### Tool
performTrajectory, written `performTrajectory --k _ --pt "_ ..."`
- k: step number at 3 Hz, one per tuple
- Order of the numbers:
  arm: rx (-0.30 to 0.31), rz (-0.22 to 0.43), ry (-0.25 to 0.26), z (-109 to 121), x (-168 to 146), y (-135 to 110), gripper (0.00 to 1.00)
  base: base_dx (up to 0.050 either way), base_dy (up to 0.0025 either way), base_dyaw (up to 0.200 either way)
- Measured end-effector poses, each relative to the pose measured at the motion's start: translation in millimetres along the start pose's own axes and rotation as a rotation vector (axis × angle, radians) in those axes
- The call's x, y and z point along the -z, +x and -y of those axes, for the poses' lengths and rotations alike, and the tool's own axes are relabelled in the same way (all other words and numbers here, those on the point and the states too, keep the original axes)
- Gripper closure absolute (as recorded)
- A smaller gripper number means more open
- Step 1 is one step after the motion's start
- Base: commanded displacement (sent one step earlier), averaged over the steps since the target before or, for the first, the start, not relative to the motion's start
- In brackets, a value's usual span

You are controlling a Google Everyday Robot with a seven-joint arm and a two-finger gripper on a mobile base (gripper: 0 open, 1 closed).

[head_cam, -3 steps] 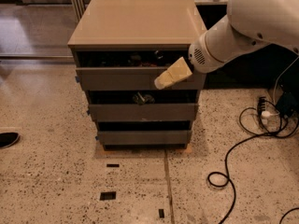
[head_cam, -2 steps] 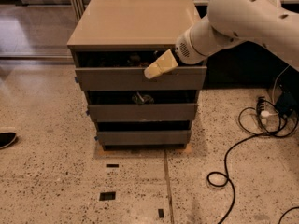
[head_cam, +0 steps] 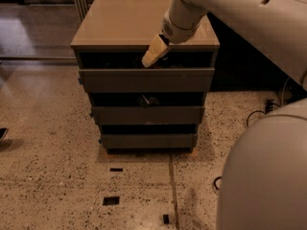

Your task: Place redbull can into top drawer

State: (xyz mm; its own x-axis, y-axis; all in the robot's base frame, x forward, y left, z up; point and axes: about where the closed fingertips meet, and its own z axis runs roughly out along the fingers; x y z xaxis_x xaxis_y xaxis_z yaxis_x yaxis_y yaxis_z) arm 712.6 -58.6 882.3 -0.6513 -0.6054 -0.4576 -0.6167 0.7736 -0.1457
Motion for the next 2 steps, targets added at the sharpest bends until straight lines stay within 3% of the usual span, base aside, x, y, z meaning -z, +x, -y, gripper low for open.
performTrajectory --k 1,2 --pt "0.081 -0.095 -0.032 -2 -1 14 0.00 0.000 0.00000 0.000" --pt "0.100 0.028 -0.204 -8 25 68 0.00 0.000 0.00000 0.000"
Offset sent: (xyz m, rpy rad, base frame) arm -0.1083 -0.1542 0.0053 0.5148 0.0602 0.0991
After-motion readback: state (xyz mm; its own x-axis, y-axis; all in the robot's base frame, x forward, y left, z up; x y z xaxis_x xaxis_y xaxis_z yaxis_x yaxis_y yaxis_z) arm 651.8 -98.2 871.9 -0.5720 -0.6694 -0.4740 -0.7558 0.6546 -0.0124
